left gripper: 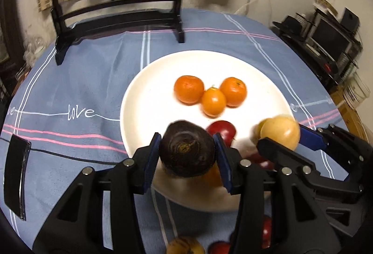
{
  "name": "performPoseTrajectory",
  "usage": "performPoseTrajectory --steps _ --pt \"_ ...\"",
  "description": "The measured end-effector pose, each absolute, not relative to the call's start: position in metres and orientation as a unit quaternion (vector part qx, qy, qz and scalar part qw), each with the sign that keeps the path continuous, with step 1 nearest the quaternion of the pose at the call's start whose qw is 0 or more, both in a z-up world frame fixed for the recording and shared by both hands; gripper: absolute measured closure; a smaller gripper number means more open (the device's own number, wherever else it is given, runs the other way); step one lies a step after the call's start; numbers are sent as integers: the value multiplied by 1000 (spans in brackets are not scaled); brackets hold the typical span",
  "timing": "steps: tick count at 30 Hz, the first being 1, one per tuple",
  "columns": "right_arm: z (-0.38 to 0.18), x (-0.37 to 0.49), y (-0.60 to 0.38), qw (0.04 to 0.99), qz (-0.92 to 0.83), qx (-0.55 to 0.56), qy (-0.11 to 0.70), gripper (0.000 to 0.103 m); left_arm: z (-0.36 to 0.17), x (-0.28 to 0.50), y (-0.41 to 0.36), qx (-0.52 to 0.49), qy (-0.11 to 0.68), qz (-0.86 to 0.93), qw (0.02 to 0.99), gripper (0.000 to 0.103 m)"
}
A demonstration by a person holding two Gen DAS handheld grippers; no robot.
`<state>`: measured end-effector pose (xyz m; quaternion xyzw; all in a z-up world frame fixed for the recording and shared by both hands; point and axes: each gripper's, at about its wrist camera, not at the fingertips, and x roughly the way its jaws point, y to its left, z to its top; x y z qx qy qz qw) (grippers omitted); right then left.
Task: Organize fruits
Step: 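Carry the dark tomato and yellow potato to the plate and release both, then grasp a dark purple plum with the right tool while the left tool grasps a speckled potato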
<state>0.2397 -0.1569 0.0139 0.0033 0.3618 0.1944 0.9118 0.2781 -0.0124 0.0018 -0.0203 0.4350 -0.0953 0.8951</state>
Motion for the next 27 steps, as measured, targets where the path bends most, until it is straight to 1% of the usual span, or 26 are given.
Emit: performPoseTrajectory --steps 1,2,4,6,8,11,17,21,27 --pt "14 240 -160 915 190 10 355 60 2 280 -10 -26 434 -88 896 33" --pt "14 239 -163 917 189 15 352 56 2 280 -7 -34 430 -82 898 26" --pt "16 237 -167 917 193 23 349 50 5 276 -2 -45 421 -85 902 22" --pt "16 236 -170 917 185 27 351 47 8 271 -2 -43 419 -82 903 20" --pt "15 235 -172 914 186 34 359 44 10 264 -2 -37 415 -77 906 14" --pt "16 225 -176 911 181 42 368 37 12 252 -1 -30 414 -73 907 12" --pt "24 188 -184 908 188 60 369 33 14 218 0 -33 415 -76 906 10" --pt "23 157 -188 912 179 52 366 33 16 185 -4 -18 413 -84 907 10" --pt "18 115 -205 914 160 71 367 33 18 143 -6 -2 408 -91 908 10"
